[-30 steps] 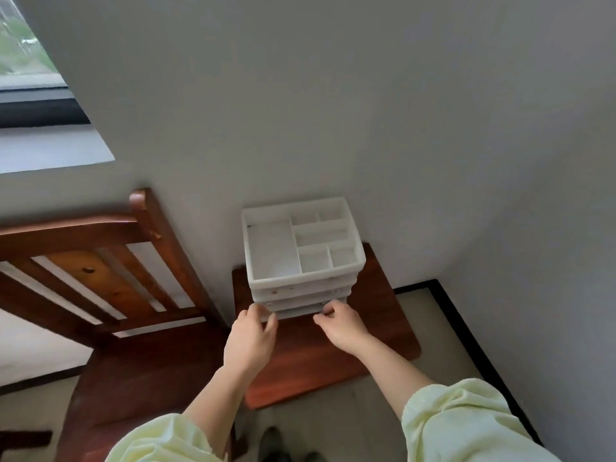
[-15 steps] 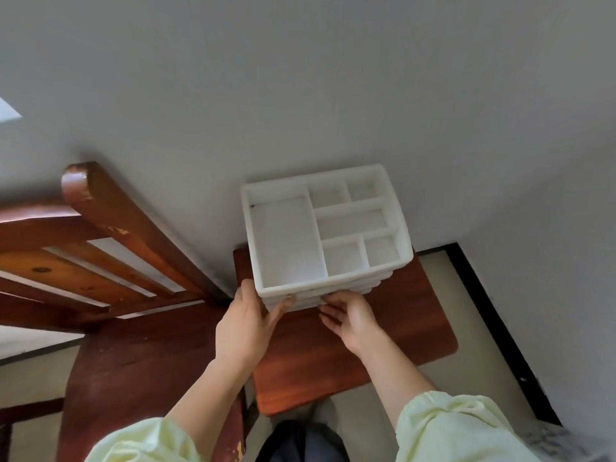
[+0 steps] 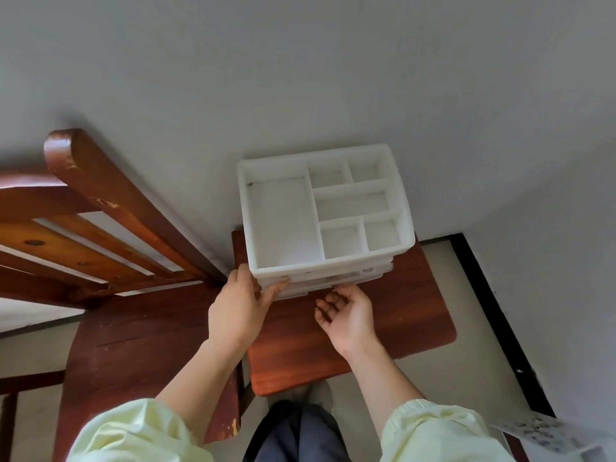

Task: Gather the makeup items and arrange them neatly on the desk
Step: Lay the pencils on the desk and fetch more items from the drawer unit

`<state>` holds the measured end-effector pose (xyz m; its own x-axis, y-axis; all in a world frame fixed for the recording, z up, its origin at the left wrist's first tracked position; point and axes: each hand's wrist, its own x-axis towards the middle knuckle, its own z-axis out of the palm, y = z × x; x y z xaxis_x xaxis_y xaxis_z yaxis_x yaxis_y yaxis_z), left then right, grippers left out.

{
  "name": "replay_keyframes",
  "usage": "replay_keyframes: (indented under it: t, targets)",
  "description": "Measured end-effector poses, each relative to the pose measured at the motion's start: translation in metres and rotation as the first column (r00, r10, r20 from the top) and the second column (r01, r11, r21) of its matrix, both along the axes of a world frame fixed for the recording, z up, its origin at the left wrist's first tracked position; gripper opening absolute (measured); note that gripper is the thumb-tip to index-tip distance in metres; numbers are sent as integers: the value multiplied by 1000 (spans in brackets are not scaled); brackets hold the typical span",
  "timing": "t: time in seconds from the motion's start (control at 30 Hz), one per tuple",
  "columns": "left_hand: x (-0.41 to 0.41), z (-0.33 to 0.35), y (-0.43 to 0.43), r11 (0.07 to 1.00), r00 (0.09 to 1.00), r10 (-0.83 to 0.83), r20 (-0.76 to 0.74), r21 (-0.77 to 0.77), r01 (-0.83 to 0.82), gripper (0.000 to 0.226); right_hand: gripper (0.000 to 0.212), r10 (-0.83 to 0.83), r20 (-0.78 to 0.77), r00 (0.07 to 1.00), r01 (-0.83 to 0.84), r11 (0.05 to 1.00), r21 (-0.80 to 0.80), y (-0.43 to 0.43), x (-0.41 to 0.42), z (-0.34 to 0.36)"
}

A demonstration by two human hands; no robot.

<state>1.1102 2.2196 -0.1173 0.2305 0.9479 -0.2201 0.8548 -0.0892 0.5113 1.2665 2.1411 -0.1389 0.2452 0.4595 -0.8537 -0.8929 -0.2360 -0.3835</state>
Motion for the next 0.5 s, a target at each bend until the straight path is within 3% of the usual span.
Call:
replay_keyframes:
  t: [0.1, 0.23, 0.33, 0.4, 0.5]
  targets:
    - [2, 0, -5, 999, 999, 35, 29, -42, -33, 65, 13, 40, -10, 999, -40, 999, -3, -14, 0, 1]
    - [9, -1, -19, 962, 977, 192, 98, -218, -167, 60, 30, 110, 47, 993, -109, 994, -25, -22, 8, 9]
    - [12, -3, -24, 936, 962, 251, 106, -279, -214, 66, 43, 216, 190, 958, -180, 965, -191, -15, 18, 17]
    - [13, -3, -24, 930, 959, 265, 102, -290, -226, 66, 36, 341, 312, 887, -239, 916, -322, -10, 24, 22]
    - [14, -1, -29, 924, 961, 258, 100, -317, -215, 63, 22, 428, 443, 788, -260, 883, -390, -5, 31, 26]
